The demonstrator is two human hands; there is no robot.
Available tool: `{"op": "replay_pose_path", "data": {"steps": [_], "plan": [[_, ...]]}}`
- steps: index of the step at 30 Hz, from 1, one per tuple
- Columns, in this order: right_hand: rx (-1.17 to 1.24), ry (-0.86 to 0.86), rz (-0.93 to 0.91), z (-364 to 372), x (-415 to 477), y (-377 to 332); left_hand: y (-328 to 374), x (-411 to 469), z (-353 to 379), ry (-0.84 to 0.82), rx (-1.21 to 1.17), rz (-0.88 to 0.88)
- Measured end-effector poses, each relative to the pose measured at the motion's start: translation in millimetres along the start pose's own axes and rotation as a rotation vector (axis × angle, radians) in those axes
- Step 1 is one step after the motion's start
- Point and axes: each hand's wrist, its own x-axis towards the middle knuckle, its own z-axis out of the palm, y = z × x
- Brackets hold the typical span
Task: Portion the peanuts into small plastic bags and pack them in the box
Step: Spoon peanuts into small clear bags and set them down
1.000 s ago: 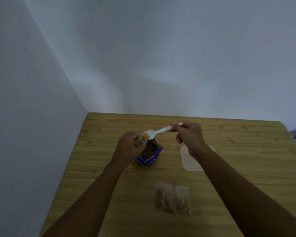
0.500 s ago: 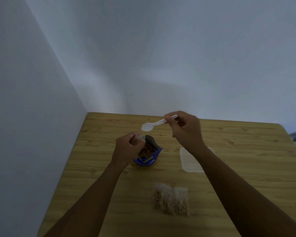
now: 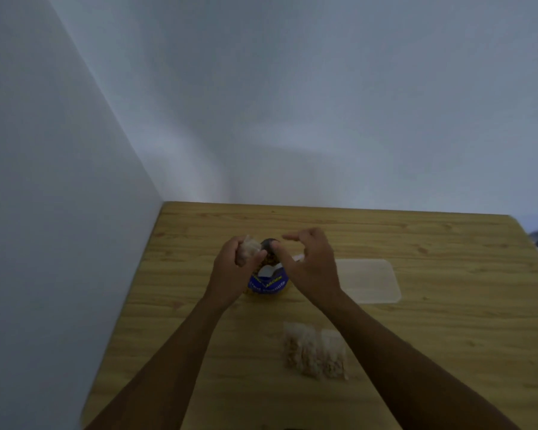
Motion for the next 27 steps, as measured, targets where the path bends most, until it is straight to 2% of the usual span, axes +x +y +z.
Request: {"op": "replay_pose_path", "data": {"steps": [2,5,12,14,17,24,27], "plan": [[0.021,-0.134,0.020,-4,0,-15,2,-3,7,-0.036,-0.016,0.009],[0.203,-0.316,0.221,-8,7,-19,5,-11,15,-0.081,-0.062,0.008],[0.393,-0.312,0.307,-25,-11,4,13,-40,22,-0.103,-0.263,0.006],[0.458,-0.318,0.320,-28,-26,14,3,-49,26,-0.067,-0.205,0.016],[0.534,-0.311,0.442,-25,-52,35,-18,-66,38,-0.056,-0.151,-0.026],[0.445,-0.206,0.670,-12,-108,93,-46,-101,83,-0.116,-0.082,-0.273],[0.286,-0.183,0.686,-14,-120,117,-59,-106,101,-0.156,0.049,-0.269]]}}
